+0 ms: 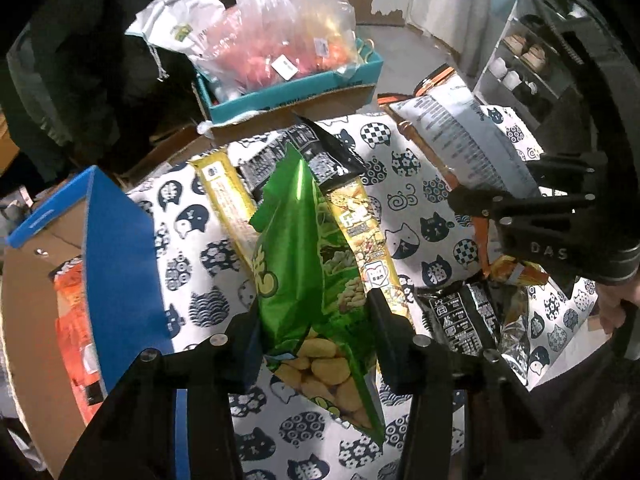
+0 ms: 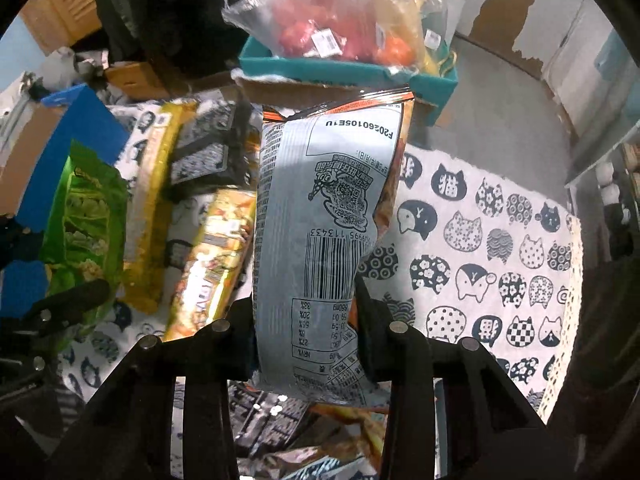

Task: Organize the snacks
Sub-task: 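Carry the green bag into the box and open the left tool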

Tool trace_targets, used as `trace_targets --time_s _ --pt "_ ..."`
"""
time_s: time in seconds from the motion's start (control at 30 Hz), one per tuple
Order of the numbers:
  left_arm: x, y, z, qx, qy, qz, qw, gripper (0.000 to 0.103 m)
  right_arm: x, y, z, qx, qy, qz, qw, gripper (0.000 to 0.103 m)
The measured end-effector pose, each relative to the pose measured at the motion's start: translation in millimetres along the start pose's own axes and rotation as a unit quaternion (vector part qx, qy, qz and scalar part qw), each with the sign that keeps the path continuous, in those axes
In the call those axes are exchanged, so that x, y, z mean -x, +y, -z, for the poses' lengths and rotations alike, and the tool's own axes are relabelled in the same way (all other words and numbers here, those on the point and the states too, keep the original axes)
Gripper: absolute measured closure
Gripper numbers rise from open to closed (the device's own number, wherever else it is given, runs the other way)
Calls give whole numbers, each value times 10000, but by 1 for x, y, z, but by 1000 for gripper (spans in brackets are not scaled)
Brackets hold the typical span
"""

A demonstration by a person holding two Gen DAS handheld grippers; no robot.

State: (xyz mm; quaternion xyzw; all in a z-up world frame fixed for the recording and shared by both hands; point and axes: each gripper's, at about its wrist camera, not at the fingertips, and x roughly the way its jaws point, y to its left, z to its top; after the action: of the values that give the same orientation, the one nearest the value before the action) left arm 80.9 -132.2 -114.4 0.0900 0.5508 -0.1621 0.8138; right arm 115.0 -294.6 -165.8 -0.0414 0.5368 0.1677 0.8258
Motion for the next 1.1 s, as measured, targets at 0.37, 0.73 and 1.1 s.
trace_targets --time_s 0.37,0.73,1.1 --pt "40 19 10 35 -319 -159 9994 55 39 25 -4 206 -340 -143 9991 67" --pt "70 37 20 117 -523 -228 9983 55 62 60 -6 552 -588 -373 9960 67" --pt "94 58 31 246 -757 -248 9965 55 67 94 -17 843 -648 -581 9926 67"
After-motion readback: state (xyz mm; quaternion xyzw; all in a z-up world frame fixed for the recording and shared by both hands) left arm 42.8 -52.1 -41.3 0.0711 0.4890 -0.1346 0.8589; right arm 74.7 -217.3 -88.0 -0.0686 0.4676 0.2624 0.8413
